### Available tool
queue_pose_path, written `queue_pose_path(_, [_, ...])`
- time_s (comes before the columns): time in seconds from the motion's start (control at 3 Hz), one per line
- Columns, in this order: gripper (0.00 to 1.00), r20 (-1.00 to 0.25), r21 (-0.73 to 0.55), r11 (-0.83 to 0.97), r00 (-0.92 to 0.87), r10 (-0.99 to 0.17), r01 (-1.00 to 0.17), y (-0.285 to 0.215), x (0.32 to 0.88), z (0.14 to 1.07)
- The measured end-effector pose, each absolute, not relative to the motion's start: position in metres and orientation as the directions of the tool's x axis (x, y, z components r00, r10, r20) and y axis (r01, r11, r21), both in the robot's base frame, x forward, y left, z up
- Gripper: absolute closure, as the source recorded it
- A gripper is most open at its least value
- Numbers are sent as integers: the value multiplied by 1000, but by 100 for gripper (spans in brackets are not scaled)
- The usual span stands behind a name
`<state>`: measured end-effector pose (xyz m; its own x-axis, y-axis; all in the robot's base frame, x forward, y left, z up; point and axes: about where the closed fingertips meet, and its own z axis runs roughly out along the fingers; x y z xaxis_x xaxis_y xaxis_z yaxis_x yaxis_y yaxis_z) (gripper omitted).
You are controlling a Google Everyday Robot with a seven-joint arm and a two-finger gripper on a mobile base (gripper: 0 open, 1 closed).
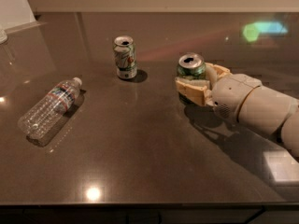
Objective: Place green can upright
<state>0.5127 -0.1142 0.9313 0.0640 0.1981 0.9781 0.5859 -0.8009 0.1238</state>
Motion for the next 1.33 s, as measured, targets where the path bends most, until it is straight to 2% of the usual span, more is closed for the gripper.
queue_pose_path(1.0, [100,991,-24,-872,127,44,489,-125,522,914])
queue_pose_path(1.33, [82,995,-30,-883,97,18,469,-125,523,908])
